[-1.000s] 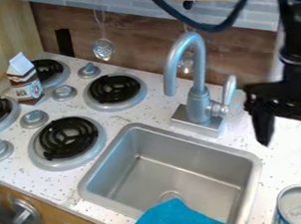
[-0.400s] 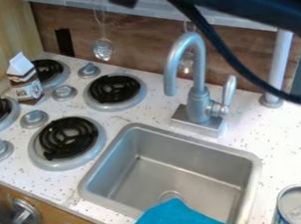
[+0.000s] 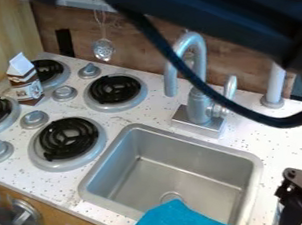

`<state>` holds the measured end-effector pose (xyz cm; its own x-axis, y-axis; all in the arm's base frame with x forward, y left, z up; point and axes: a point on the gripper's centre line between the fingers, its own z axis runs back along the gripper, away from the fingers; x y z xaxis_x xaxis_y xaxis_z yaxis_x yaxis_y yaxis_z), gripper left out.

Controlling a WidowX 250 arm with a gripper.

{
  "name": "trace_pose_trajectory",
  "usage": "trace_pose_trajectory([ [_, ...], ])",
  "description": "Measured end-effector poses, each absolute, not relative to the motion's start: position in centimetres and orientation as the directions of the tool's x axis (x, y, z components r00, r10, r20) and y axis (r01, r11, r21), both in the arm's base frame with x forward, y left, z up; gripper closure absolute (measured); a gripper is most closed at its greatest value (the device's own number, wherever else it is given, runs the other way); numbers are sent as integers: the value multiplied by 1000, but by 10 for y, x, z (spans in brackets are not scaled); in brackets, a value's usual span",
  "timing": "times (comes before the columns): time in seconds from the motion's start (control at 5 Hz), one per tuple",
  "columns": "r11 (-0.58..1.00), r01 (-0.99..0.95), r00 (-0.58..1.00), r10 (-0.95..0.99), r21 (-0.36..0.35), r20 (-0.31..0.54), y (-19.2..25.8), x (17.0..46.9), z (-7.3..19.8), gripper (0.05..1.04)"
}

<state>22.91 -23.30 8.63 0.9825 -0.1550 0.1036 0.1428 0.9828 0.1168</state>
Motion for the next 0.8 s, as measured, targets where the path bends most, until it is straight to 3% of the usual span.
trace_pose_trajectory([
  [0.4, 984, 135, 980, -150, 116, 133, -234, 233, 56, 85],
  [0.8, 983, 163, 955, -179, 84, 237, -236, 239, 29, 85],
])
